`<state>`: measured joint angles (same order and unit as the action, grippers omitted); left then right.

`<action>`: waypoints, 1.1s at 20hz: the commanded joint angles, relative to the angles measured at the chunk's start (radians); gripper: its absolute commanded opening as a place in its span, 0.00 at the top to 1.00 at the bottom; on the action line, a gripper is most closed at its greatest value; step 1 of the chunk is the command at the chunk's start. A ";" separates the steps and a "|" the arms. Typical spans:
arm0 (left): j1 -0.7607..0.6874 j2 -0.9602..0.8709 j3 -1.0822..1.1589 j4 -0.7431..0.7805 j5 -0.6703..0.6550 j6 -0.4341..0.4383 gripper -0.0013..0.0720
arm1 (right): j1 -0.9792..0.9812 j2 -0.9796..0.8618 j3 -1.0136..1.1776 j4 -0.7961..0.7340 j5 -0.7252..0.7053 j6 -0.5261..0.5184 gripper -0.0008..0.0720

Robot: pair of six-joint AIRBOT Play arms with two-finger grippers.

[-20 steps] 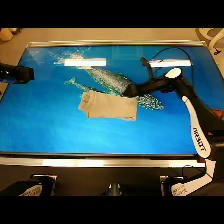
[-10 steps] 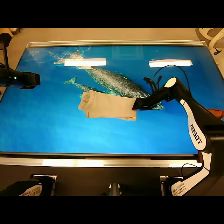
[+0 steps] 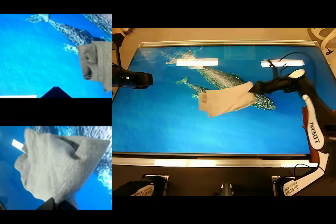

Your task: Fold the shirts.

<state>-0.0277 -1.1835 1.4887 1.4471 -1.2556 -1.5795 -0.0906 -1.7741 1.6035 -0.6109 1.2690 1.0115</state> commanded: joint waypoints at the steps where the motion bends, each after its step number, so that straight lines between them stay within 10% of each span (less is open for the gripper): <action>1: -0.001 0.000 0.000 0.000 0.017 0.001 0.95 | -0.167 0.102 0.116 -0.110 0.119 0.021 0.96; 11: -0.001 0.000 0.000 -0.008 0.027 0.002 0.95 | -0.761 0.334 0.140 -0.250 0.237 0.103 0.96; 22: -0.067 0.000 0.000 -0.007 0.044 0.035 0.95 | -0.959 0.372 0.140 -0.305 0.251 0.225 0.96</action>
<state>-0.0780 -1.1839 1.4887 1.4395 -1.2152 -1.5486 -1.0245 -1.4151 1.7420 -0.8703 1.5349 1.2076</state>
